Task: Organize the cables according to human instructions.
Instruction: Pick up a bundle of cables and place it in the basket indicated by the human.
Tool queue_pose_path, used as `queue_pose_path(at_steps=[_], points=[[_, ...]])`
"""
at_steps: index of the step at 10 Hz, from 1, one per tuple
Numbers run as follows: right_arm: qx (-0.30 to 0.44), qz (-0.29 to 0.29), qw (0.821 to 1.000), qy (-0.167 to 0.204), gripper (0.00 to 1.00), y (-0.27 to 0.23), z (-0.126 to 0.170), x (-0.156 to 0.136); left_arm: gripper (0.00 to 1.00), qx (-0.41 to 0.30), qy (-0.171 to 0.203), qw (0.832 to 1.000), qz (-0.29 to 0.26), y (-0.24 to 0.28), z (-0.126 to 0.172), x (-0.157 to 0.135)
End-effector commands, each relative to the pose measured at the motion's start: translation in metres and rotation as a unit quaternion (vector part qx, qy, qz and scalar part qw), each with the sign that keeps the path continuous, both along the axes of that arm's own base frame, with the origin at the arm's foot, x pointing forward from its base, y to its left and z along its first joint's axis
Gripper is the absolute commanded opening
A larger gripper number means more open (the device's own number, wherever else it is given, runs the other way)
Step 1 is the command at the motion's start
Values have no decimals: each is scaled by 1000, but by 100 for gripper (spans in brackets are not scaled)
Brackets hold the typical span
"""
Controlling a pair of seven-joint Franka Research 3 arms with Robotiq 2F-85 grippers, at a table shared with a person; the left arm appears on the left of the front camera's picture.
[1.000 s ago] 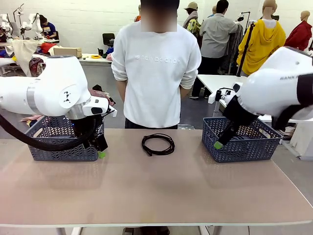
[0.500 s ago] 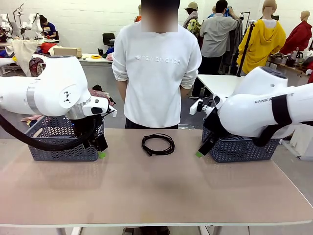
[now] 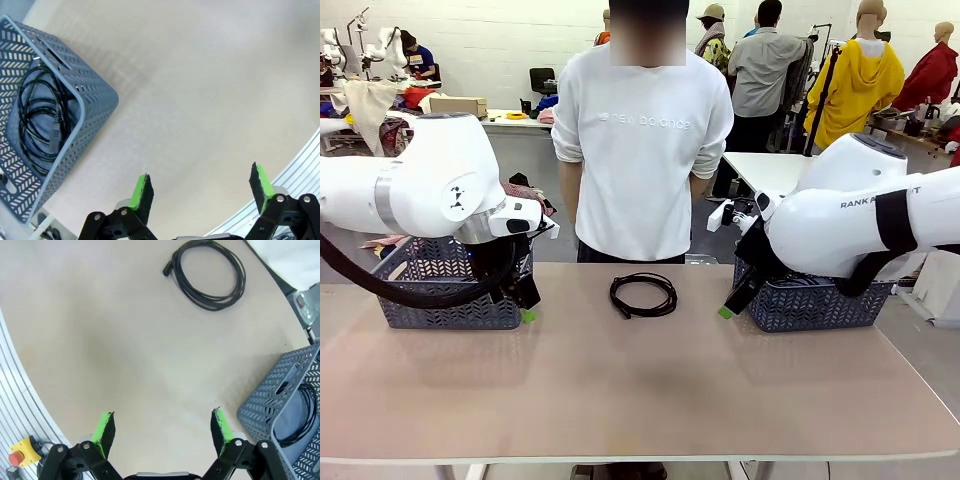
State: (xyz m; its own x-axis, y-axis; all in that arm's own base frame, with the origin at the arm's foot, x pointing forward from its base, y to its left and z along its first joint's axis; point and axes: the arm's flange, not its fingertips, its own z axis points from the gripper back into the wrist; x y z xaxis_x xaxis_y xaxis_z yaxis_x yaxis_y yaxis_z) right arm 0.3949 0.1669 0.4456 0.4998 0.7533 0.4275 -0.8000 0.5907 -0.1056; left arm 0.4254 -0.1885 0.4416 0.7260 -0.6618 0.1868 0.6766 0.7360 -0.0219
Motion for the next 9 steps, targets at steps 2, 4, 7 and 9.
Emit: queue_pose_path(at_steps=[2, 4, 7, 9], points=[[-3, -5, 1000, 2, 100, -3, -1, -4, 100, 2, 2, 1000, 2, 1, 3, 0], [-3, -5, 1000, 2, 100, -3, -1, -4, 100, 2, 2, 1000, 2, 1, 3, 0], [-3, -5, 1000, 2, 100, -3, -1, -4, 100, 2, 2, 1000, 2, 1, 3, 0], [-3, -5, 1000, 2, 100, -3, -1, -4, 100, 2, 2, 1000, 2, 1, 3, 0]])
